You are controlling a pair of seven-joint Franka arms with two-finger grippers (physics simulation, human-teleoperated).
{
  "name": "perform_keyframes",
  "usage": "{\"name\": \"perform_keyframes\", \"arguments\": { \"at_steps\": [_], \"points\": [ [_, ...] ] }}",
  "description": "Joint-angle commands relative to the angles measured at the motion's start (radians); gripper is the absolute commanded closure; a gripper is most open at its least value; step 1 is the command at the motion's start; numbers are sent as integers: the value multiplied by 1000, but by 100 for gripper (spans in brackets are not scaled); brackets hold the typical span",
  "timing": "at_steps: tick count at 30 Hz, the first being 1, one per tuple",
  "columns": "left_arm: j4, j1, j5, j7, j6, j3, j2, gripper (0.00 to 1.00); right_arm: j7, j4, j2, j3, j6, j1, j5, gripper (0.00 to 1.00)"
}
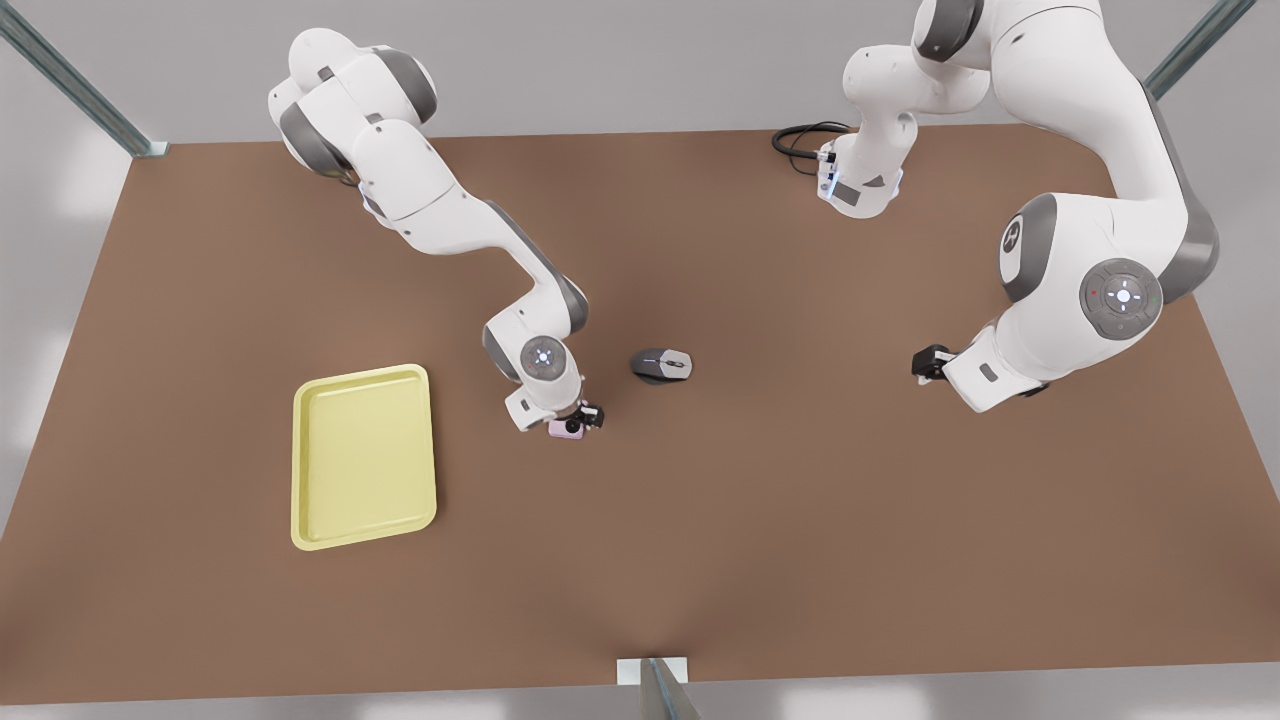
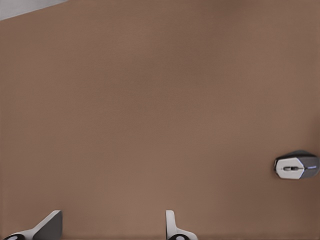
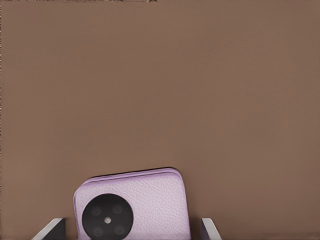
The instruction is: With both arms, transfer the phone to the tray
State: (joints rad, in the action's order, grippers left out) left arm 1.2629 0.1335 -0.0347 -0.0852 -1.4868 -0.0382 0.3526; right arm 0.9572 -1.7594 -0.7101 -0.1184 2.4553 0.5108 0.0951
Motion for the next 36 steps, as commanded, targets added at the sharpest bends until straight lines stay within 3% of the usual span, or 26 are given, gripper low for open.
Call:
{"name": "perform_keyframes", "arguments": {
  "at_steps": [1,3,7,13,14,19,24,30,36],
  "points": [
    [0,0,-1,-39,0,0,-1,0,46,0,1,-1,14,0,0,0],
    [0,0,-1,-39,0,0,-1,0,46,-2,0,-1,14,0,0,0],
    [-2,0,-1,-36,0,0,6,0,18,-11,1,-1,14,0,0,13],
    [-2,0,1,-36,-1,0,8,0,12,-11,1,-1,13,0,0,13],
    [-2,0,1,-36,-1,0,8,0,12,-11,1,-1,13,0,0,20],
    [-4,0,1,-36,-6,0,11,0,11,-9,8,-1,4,0,0,20],
    [-4,-2,1,-36,-6,1,11,0,-72,-81,119,0,-1,-18,-3,20],
    [-4,0,1,-36,-6,1,11,0,-552,-356,368,2,-1,-265,-14,20],
    [-4,0,1,-34,-6,1,11,0,-1048,-433,429,2,-130,-587,-17,20]
  ]
}}
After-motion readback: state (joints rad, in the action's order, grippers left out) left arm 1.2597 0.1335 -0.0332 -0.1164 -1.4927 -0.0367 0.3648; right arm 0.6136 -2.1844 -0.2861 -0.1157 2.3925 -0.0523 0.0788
